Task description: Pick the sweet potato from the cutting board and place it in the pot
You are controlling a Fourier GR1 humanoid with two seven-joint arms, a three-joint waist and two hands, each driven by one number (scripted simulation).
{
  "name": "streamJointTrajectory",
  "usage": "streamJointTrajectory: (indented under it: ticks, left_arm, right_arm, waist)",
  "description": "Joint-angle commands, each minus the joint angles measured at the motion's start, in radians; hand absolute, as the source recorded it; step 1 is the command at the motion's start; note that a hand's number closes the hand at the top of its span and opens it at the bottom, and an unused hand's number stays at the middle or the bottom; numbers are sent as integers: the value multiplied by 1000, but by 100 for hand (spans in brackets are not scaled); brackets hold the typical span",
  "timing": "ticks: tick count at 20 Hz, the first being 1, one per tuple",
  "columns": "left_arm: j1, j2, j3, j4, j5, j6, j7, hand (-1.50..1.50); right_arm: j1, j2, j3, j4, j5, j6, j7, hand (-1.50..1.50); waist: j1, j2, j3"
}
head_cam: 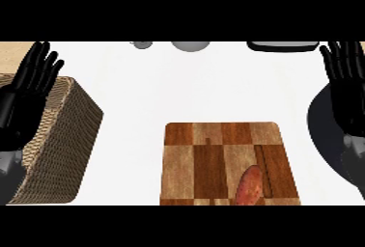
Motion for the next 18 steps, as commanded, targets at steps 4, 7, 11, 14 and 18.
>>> streamJointTrajectory:
  ticks: [4, 7, 11, 14, 18]
  left_arm:
    - [18, -64, 43, 59, -12, 70, -14, 0]
    - [41, -63, 34, 37, -1, 91, 16, 0]
    - [9, -106, 29, 70, 1, 147, 49, 0]
    - [68, -113, 12, 63, -12, 126, 0, 0]
    - [40, -124, 9, 68, 3, 131, 24, 0]
  right_arm:
    - [100, -110, -75, -3, -235, 471, -86, 150]
    - [61, -391, -40, -20, 146, 406, -73, 150]
    - [308, -263, -37, 126, 173, 463, -383, -150]
    - [388, -260, -62, 113, 207, 496, -590, -150]
    - [440, -317, -61, 97, 332, 468, -681, -150]
  waist:
    - [-23, 23, 1]
    - [-49, 14, -24]
    - [-48, 26, 1]
    - [-39, 20, -1]
    - [-36, 19, -2]
